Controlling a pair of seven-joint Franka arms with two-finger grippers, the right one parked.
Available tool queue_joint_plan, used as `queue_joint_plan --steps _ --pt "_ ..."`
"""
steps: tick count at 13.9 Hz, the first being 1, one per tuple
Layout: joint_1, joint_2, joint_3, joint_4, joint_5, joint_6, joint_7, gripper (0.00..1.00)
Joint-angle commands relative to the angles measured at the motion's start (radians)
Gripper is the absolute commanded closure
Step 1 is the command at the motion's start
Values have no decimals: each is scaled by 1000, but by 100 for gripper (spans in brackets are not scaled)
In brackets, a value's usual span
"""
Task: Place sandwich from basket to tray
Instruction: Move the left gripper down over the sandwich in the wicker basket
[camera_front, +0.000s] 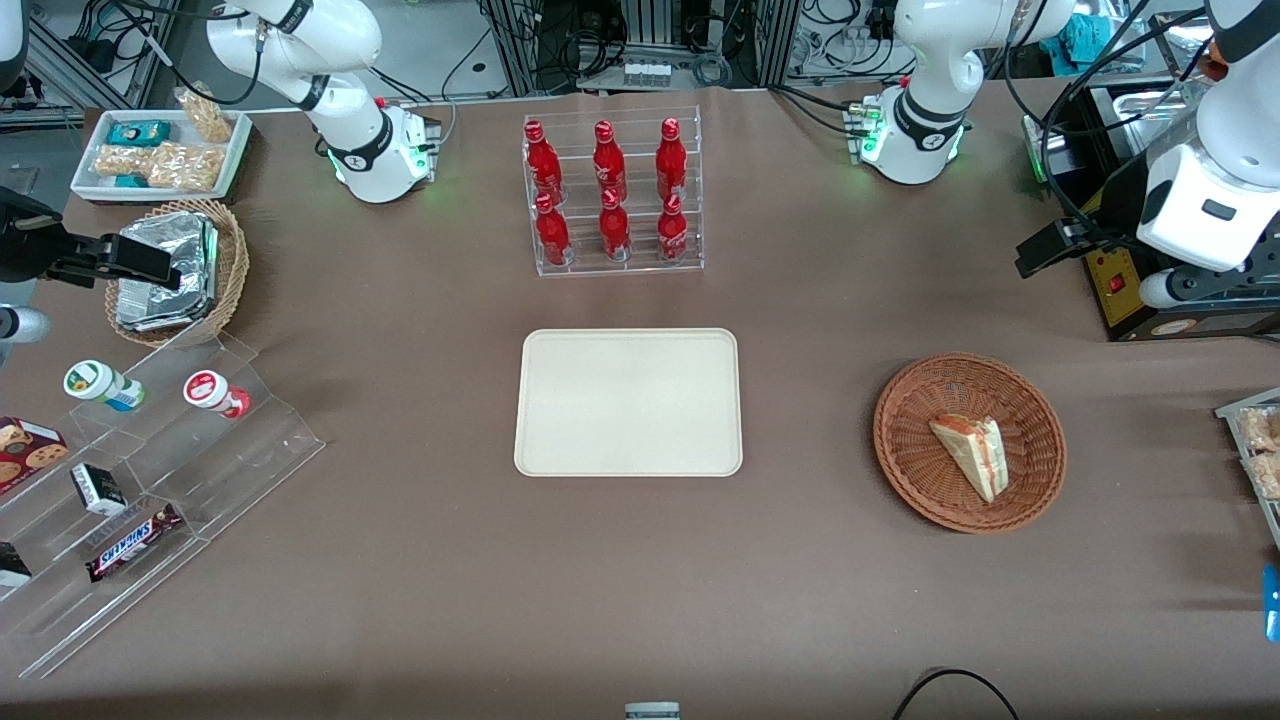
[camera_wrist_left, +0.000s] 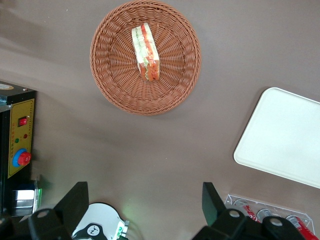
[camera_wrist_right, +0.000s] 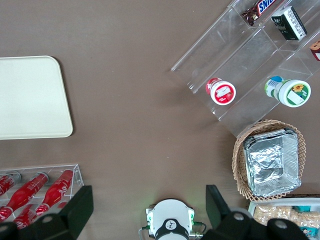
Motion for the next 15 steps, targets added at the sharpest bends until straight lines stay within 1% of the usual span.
queue_joint_plan --steps 1,6,9,10,11,12,13,15 --pt "2 14 1 16 12 -14 7 0" --pt "8 64 2 19 13 -17 4 0" --pt "32 116 27 2 62 -54 2 0" --pt "67 152 27 -1 64 -38 2 0" --pt "86 187 27 -7 66 2 2 0" --pt "103 193 27 -48 66 77 4 0" --pt "124 192 27 -106 66 170 4 0" --pt "134 196 28 -220 66 367 4 0"
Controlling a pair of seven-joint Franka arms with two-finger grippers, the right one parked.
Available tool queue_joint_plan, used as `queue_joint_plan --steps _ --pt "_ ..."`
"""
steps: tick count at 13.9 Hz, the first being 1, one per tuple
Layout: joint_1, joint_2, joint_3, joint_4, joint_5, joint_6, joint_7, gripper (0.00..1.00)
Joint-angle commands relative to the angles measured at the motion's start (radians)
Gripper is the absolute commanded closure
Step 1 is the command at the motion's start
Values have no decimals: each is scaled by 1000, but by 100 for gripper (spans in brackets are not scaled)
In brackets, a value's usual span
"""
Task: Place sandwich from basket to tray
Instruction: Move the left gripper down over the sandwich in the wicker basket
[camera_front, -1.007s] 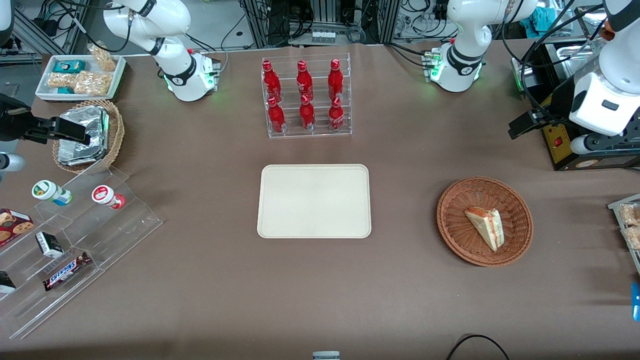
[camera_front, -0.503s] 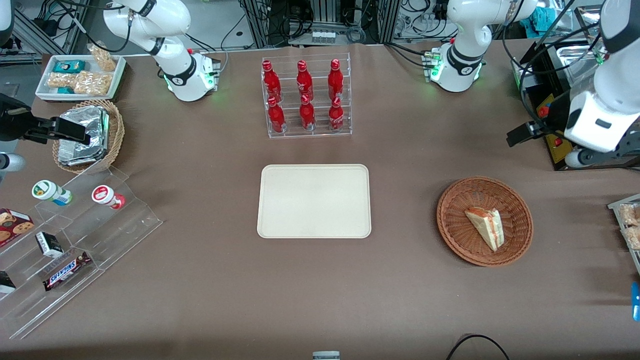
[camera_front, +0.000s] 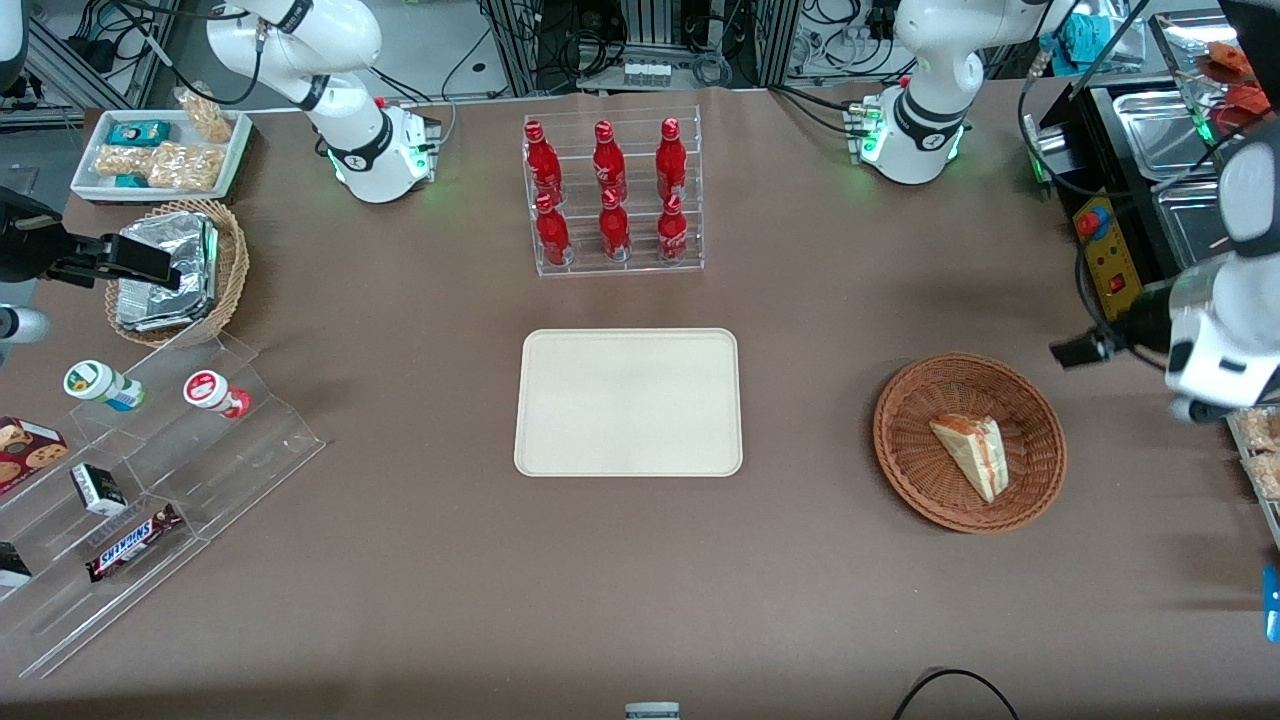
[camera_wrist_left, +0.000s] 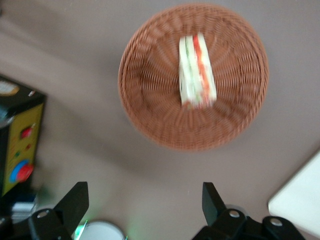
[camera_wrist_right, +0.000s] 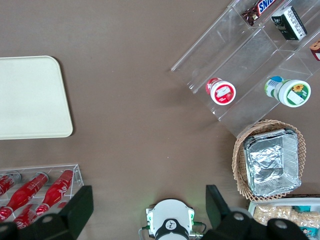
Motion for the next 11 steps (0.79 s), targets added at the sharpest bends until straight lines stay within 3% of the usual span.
queue_joint_plan --steps 1,8,11 --pt "9 -4 2 -135 9 202 1 0" --pt "3 119 9 -150 -14 430 -126 0" --pt "-5 175 5 -148 -58 527 -142 0"
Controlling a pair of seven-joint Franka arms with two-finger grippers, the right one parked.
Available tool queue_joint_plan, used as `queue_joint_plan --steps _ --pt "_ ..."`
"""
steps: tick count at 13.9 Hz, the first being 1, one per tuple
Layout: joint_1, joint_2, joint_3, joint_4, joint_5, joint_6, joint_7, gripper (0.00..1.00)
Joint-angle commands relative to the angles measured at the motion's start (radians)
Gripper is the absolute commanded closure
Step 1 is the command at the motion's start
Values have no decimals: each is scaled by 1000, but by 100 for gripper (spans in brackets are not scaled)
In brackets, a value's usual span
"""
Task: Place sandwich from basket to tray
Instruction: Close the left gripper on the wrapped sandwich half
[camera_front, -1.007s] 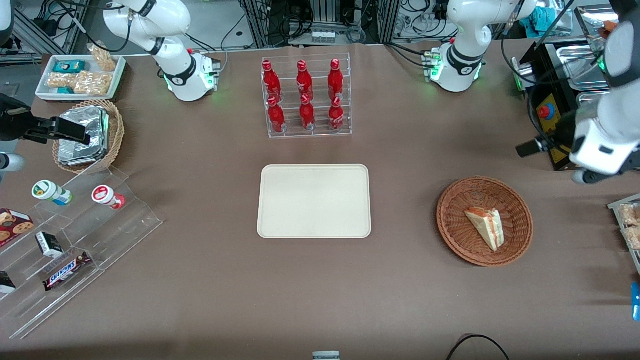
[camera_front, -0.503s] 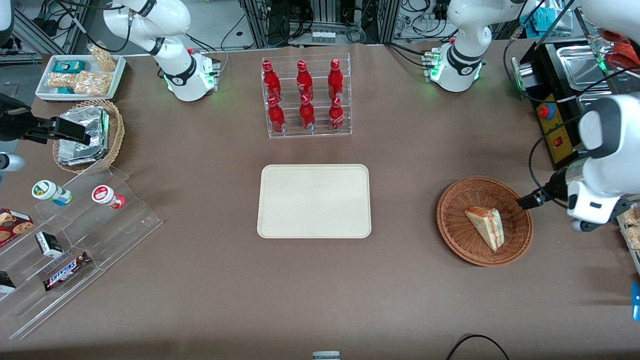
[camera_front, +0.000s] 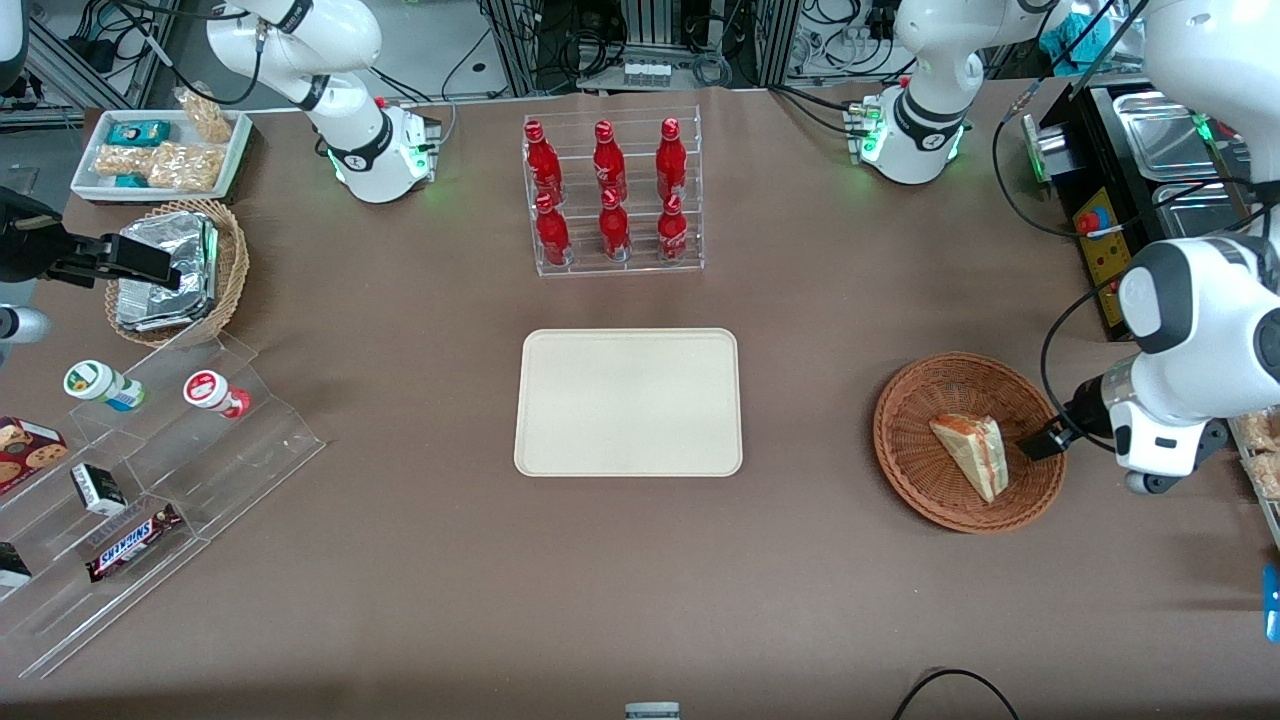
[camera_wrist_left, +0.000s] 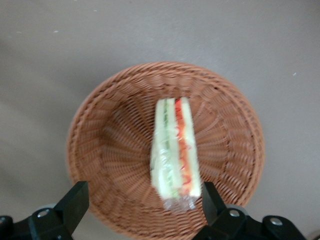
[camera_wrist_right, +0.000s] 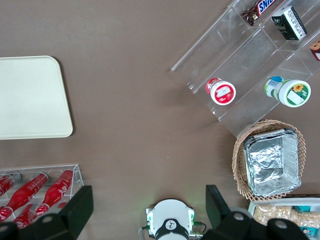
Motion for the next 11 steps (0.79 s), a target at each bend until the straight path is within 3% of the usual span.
queue_joint_plan --steps 1,11 --pt "-8 50 -4 17 -28 63 -24 0" --pt "-39 153 -6 15 -28 142 -24 0"
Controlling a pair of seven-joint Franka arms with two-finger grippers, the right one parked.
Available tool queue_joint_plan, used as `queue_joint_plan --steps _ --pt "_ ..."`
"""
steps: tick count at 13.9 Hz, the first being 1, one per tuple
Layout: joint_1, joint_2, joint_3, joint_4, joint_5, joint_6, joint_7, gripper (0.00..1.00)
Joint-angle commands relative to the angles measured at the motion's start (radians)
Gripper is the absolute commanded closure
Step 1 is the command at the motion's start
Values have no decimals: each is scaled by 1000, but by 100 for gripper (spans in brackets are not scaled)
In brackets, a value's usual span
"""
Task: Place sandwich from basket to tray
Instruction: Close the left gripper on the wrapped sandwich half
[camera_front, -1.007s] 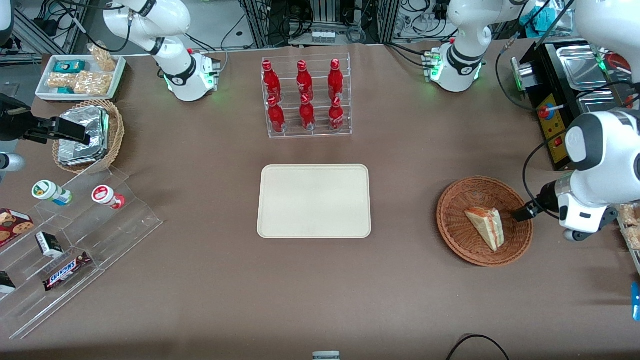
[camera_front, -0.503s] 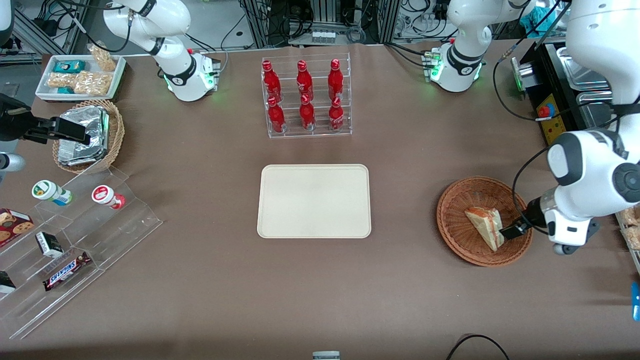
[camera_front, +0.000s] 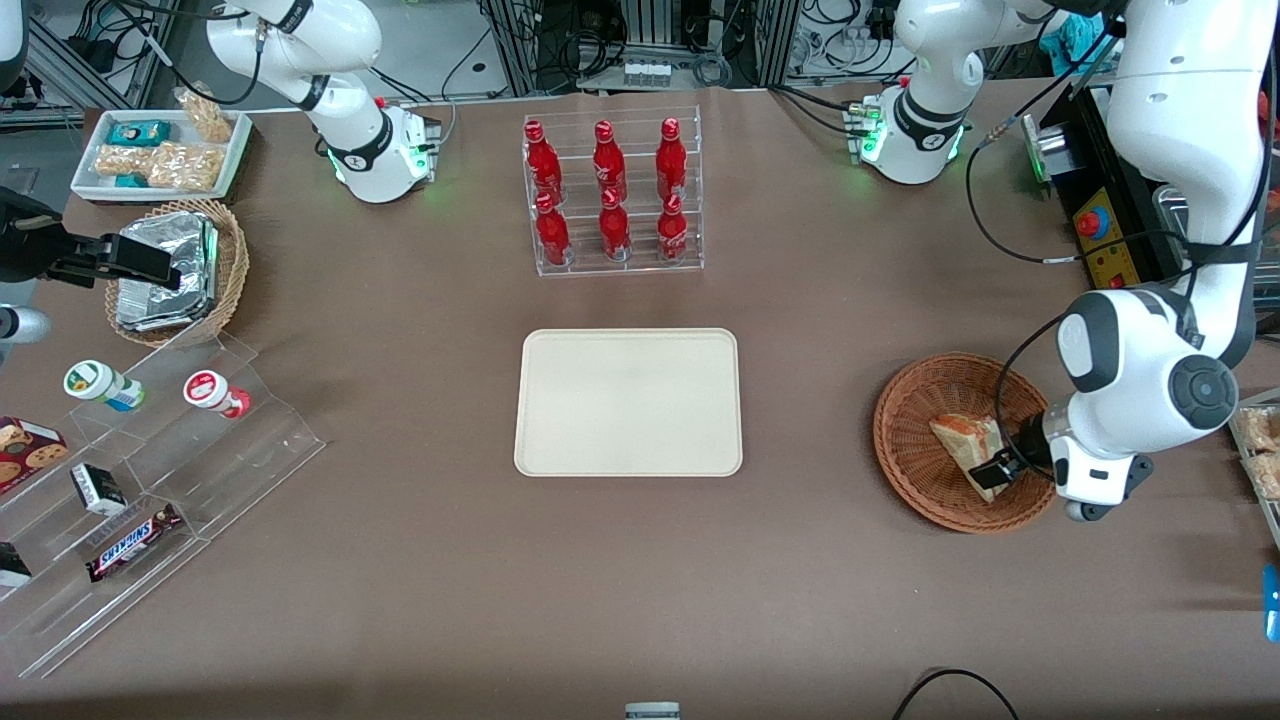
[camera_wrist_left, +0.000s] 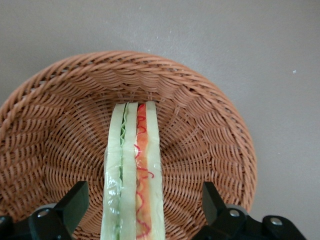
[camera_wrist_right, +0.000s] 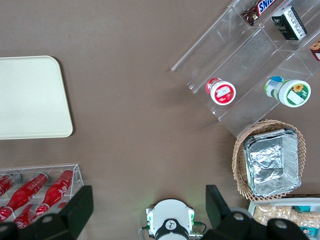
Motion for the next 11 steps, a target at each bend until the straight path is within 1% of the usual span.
queue_joint_plan --steps 1,7,8,9,10,11 --pt "-4 14 2 8 -6 9 -10 0" --pt "-4 25 4 -34 -2 9 -7 0" --pt "-2 25 4 -34 -2 6 -2 15" --pt "2 20 4 -34 -2 0 -1 38" --pt "2 20 4 -34 -2 -2 1 50" --pt "1 23 4 -35 -2 -2 1 57"
